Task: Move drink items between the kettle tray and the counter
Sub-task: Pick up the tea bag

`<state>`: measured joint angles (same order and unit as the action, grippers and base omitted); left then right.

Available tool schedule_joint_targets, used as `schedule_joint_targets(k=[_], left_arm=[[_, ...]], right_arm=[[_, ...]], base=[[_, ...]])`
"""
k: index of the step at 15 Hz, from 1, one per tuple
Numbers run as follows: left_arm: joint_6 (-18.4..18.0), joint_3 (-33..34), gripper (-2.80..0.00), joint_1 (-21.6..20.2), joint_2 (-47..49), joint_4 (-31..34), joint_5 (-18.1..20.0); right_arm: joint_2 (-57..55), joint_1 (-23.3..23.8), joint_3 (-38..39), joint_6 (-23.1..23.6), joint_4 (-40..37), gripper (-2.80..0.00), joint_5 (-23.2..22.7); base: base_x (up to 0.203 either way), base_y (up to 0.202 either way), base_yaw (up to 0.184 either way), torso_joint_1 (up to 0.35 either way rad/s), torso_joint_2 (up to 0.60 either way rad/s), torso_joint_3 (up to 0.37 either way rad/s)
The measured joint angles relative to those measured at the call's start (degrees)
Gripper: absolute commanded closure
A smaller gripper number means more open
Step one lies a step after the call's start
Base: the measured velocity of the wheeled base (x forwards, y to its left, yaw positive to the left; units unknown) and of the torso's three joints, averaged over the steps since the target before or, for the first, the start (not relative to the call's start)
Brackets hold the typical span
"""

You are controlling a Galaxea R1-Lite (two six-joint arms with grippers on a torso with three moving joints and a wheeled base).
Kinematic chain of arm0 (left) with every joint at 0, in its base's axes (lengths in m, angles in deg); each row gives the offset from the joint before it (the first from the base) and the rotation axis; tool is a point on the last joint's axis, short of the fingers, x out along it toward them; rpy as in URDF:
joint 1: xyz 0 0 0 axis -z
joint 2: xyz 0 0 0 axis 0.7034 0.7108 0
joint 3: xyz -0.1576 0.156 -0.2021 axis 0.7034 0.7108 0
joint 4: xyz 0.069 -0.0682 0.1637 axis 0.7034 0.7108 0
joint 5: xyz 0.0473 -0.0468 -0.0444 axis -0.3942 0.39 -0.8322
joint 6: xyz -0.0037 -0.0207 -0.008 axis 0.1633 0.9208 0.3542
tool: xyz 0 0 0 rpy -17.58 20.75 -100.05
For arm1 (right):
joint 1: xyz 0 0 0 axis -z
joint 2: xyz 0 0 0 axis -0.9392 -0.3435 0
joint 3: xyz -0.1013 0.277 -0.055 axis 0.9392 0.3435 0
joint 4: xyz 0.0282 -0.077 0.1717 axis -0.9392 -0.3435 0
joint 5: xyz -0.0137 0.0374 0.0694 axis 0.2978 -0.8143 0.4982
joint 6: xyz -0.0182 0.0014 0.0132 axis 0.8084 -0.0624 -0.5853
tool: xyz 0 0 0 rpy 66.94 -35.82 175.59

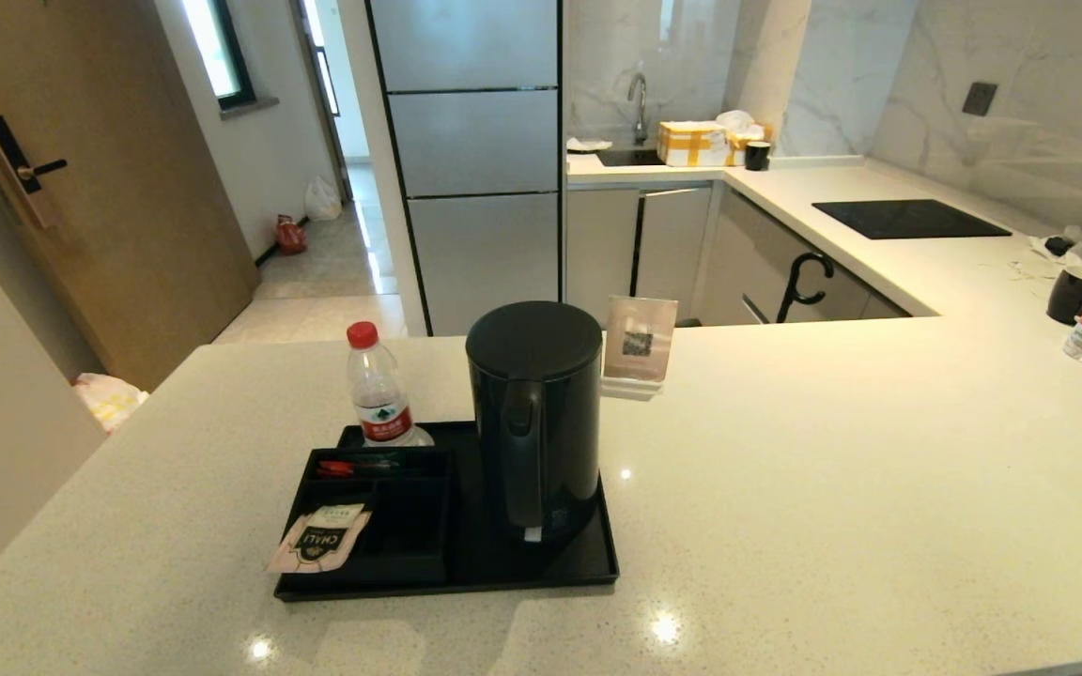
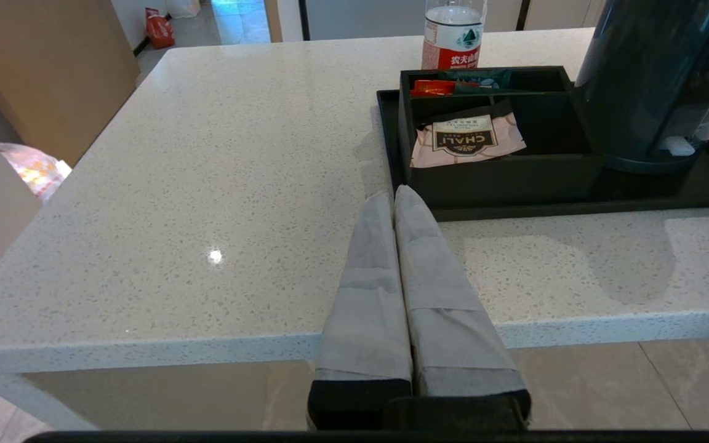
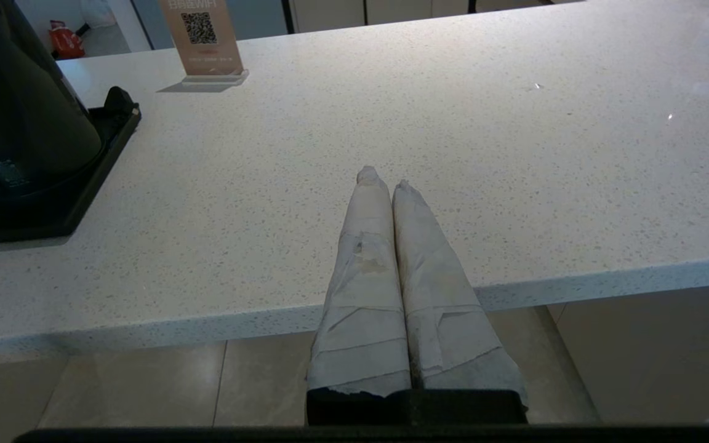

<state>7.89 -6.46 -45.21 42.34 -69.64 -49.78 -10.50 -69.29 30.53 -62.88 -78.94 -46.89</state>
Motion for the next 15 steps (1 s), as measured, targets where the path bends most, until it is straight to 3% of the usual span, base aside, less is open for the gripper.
schedule_joint_targets(k=[5, 8, 11, 13, 15], left_arm=[[-0.8, -1.5, 0.0, 0.0, 0.6, 2.8, 0.0], [-0.3, -14.0, 0.0, -0.2, 6.5, 11.9, -0.4], [0.6, -29.4, 0.0, -0.6, 19.3, 24.5, -0.8], [0.9, -34.6, 0.0, -0.9, 25.3, 31.7, -1.0], [-1.3, -36.3, 0.0, -0.8, 28.7, 32.8, -1.1]], right_arm=[[0.0, 0.0, 0.0, 0.1, 0.0, 0.0, -0.1], [0.0, 0.0, 0.0, 0.1, 0.0, 0.0, 0.0], [0.0, 0.0, 0.0, 0.1, 0.0, 0.0, 0.0], [0.0, 0.0, 0.0, 0.0, 0.0, 0.0, 0.0], [0.0, 0.0, 0.0, 0.1, 0.0, 0.0, 0.0]], base=[[0.0, 0.0, 0.0, 0.0, 0.0, 0.0], [0.0, 0.0, 0.0, 0.0, 0.0, 0.0], [0.0, 0.0, 0.0, 0.0, 0.0, 0.0], [0.0, 0.0, 0.0, 0.0, 0.0, 0.0], [0.0, 0.0, 0.0, 0.0, 0.0, 0.0]])
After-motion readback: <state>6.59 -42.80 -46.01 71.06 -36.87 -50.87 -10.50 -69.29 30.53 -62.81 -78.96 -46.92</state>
